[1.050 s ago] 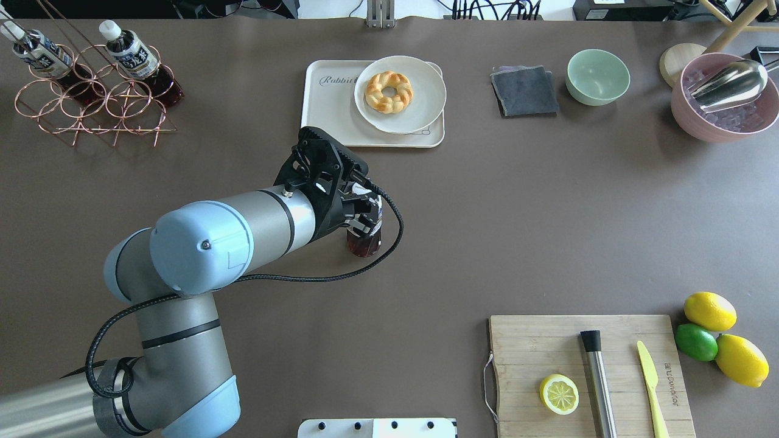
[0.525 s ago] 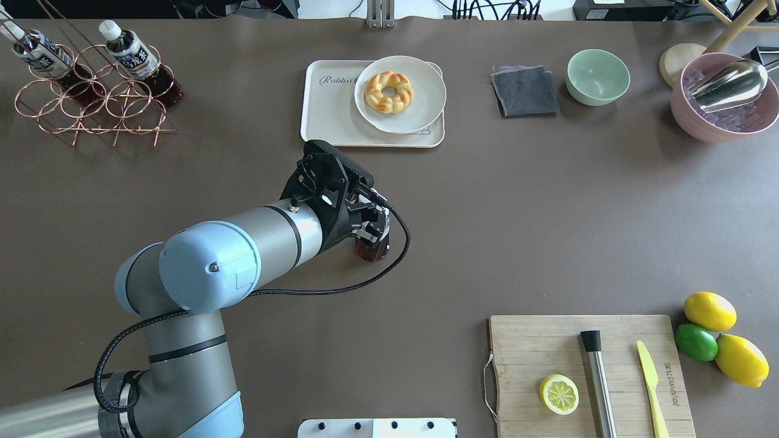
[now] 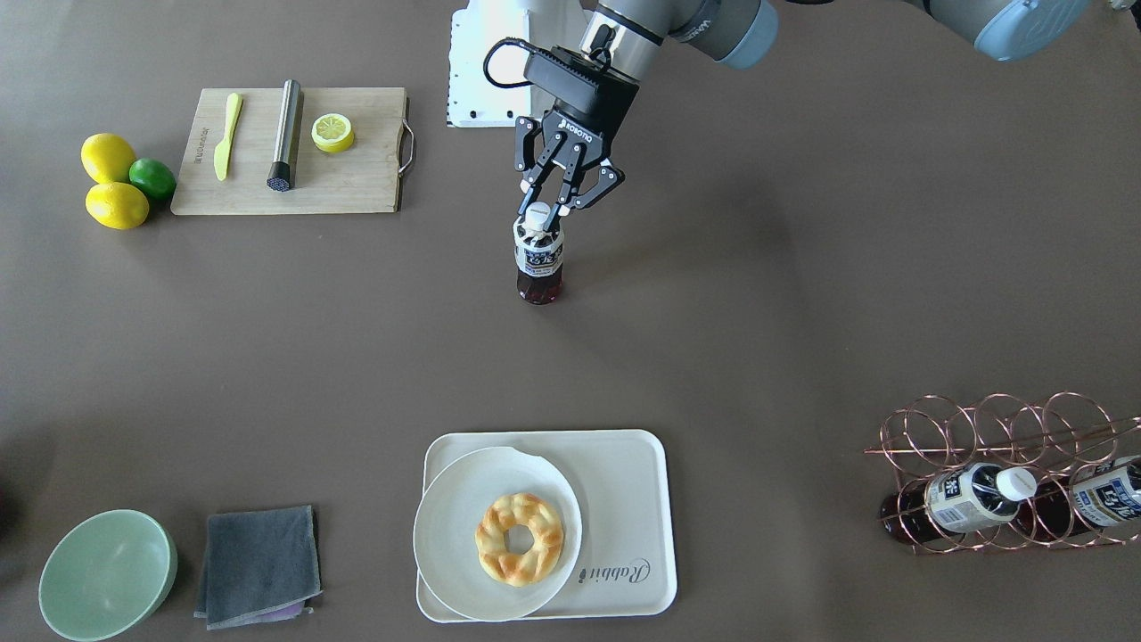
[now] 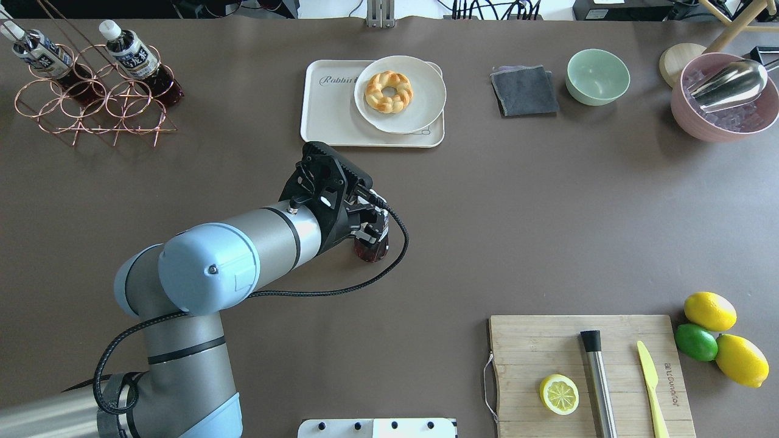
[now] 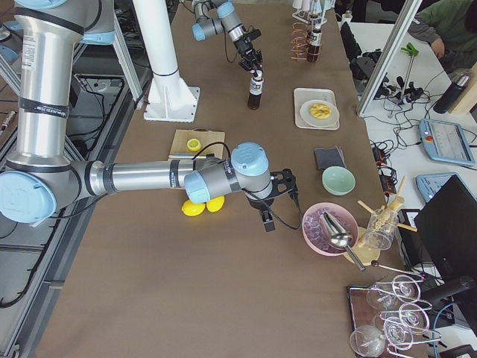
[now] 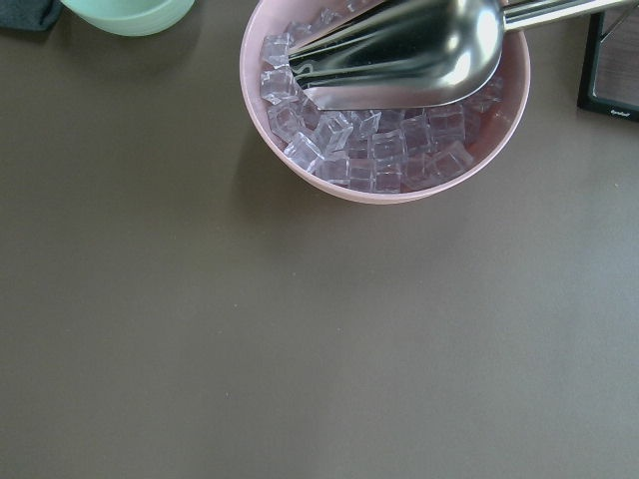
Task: Place tea on tray
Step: 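Lower the bottle onto the table and open the left gripper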
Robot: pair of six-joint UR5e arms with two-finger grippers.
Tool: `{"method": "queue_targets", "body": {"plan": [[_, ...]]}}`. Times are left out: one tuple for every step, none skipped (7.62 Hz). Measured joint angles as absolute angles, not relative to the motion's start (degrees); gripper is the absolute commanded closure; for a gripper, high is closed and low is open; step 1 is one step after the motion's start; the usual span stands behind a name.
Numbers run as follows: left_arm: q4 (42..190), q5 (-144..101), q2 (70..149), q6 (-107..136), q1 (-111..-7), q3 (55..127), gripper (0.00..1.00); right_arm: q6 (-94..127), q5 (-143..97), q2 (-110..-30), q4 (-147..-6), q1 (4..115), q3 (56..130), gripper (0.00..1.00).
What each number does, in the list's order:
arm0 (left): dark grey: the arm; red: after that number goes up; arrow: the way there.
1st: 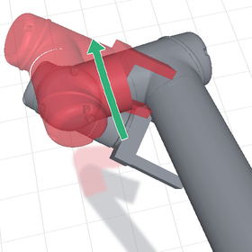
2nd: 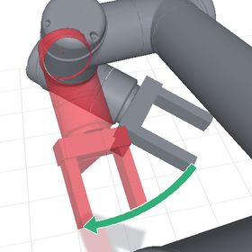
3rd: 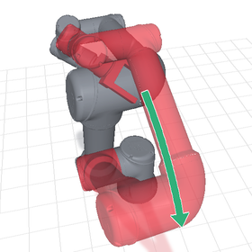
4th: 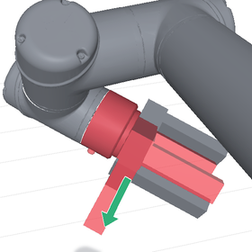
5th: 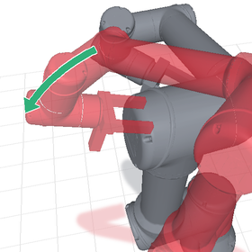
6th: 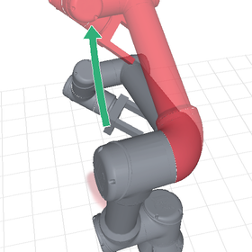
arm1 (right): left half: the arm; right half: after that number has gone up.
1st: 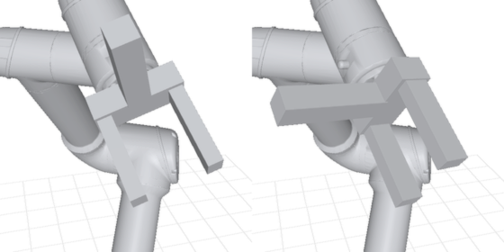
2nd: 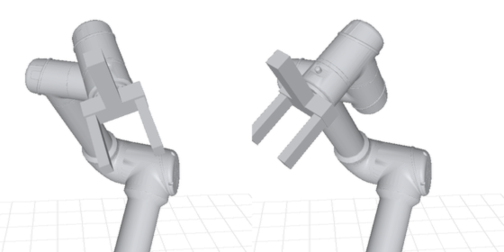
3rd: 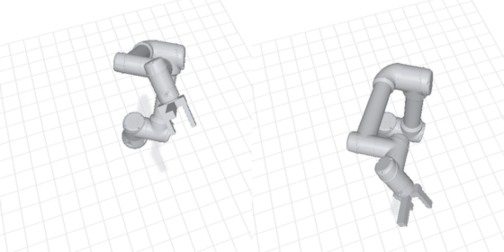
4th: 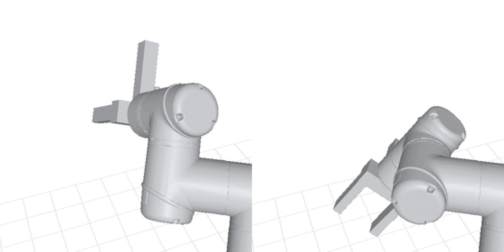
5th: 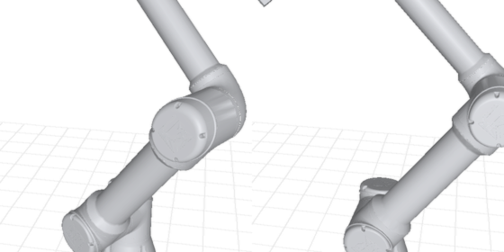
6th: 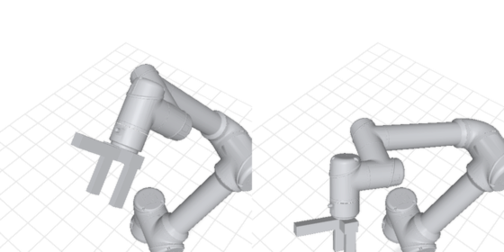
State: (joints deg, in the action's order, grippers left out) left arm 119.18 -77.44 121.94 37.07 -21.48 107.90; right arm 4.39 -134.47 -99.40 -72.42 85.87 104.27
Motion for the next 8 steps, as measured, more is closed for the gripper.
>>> {"method": "queue_targets", "body": {"plan": [[119.2, -77.4, 121.9, 36.9, -21.5, 107.9, 0.09, 4.4, -134.5, -99.4, -72.4, 85.9, 104.3, 0.0], [119.1, -77.4, 121.8, 36.6, -21.5, 107.9, 0.04, 4.4, -134.5, -99.4, -72.4, 85.9, 104.3, 0.0], [119.1, -77.4, 121.8, 36.5, -21.5, 108.0, 0.03, 4.4, -134.5, -99.4, -72.4, 85.9, 104.3, 0.0], [119.2, -77.4, 121.8, 36.7, -21.5, 108.2, 0.03, 4.4, -134.5, -99.4, -72.4, 85.9, 104.3, 0.0], [119.3, -77.5, 121.8, 36.9, -21.6, 108.6, 0.03, 4.4, -134.5, -99.4, -72.4, 85.9, 104.3, 0.0], [119.5, -77.7, 121.8, 36.9, -21.8, 109.6, 0.03, 4.4, -134.5, -99.4, -72.4, 85.9, 104.3, 0.0], [119.5, -78.0, 121.4, 37.0, -22.3, 111.1, 0.03, 4.4, -134.5, -99.4, -72.4, 85.9, 104.3, 0.0], [119.5, -78.6, 120.2, 37.0, -23.1, 112.8, 0.03, 4.4, -134.6, -99.4, -72.4, 85.9, 104.3, 0.0]]}}
